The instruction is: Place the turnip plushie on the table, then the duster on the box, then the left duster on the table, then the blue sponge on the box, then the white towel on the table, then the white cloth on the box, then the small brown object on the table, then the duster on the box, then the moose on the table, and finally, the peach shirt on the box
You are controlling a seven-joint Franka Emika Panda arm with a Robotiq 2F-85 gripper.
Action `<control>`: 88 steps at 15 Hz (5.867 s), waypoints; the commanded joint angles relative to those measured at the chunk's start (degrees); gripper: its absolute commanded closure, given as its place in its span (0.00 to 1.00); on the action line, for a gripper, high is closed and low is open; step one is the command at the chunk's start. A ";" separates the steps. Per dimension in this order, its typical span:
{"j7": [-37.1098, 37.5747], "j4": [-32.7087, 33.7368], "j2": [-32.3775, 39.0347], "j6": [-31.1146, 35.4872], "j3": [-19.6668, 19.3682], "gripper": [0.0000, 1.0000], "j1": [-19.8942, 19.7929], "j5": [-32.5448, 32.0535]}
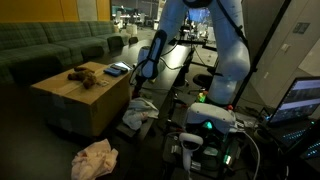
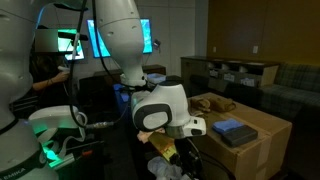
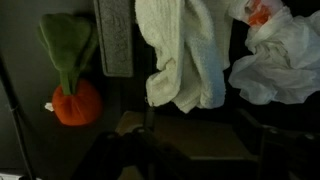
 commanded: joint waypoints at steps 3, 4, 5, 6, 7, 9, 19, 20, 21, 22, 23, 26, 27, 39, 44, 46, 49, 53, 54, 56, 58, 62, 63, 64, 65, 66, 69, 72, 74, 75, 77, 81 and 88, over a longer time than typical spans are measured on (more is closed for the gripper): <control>0.01 -2.82 -5.29 0.40 3.49 0.00 -2.99 -1.69; 0.62 -3.80 -5.72 0.99 3.78 0.00 -2.63 -1.44; 0.64 -4.74 -6.33 1.08 5.18 0.00 -3.33 -1.06; 1.34 -5.83 -6.72 1.18 6.11 0.00 -3.19 -0.53; 1.70 -6.93 -6.96 1.54 7.19 0.00 -3.29 -0.27; 3.35 -9.03 -6.86 2.50 8.96 0.00 -2.51 0.29; 13.90 -9.04 4.04 12.12 8.98 0.00 8.24 3.72; 14.28 -8.61 5.36 12.86 8.73 0.00 9.16 4.11; 14.53 -7.74 6.84 13.06 8.78 0.00 9.64 4.38; 14.69 -6.94 7.96 13.02 8.84 0.00 9.85 4.52; 14.74 -6.27 9.03 13.09 9.10 0.00 9.65 4.50; 14.44 -3.44 12.15 13.10 10.13 0.00 7.92 3.68; 14.26 -2.59 13.03 13.25 10.35 0.00 7.44 3.46; 11.97 6.55 22.16 13.13 7.14 0.03 5.12 2.32; 10.86 6.32 21.75 11.48 8.97 0.44 1.76 0.61; 10.57 5.65 20.99 11.20 9.74 0.59 0.82 -0.16; 10.21 4.91 19.99 10.15 11.06 0.81 -0.54 -1.13; 9.96 3.49 17.52 8.21 12.81 1.00 -1.89 -1.28; 9.88 3.06 16.53 7.20 13.36 1.00 -2.32 -1.26; 9.60 1.64 13.85 5.42 14.58 0.98 -3.40 -1.22; 9.09 -0.15 10.33 2.60 16.64 0.99 -5.35 -1.11; 7.04 -4.51 0.88 -5.59 22.43 0.99 -10.74 0.44; 6.12 -5.43 -1.55 -7.93 24.15 0.99 -12.23 1.26; 5.24 -6.30 -4.17 -10.03 25.58 0.99 -13.32 2.41; 4.04 -6.94 -6.56 -11.97 26.98 0.99 -14.30 3.84; 2.45 -7.84 -9.62 -13.82 28.78 0.99 -15.53 5.85; -3.34 -8.85 -17.58 -18.15 31.70 0.99 -16.41 13.54; -7.10 -7.84 -24.85 -21.21 28.11 0.99 -11.73 19.35; -6.75 -6.24 -28.51 -22.79 23.54 0.99 -7.58 19.20; -5.63 -5.39 -29.70 -23.00 21.09 0.99 -5.64 17.53; -3.57 -2.97 -31.17 -23.28 16.93 0.99 -2.65 14.09; -1.28 3.68 -29.17 -21.41 11.98 0.99 0.91 9.14; 4.80 18.33 -16.27 -14.91 9.08 0.99 3.60 2.47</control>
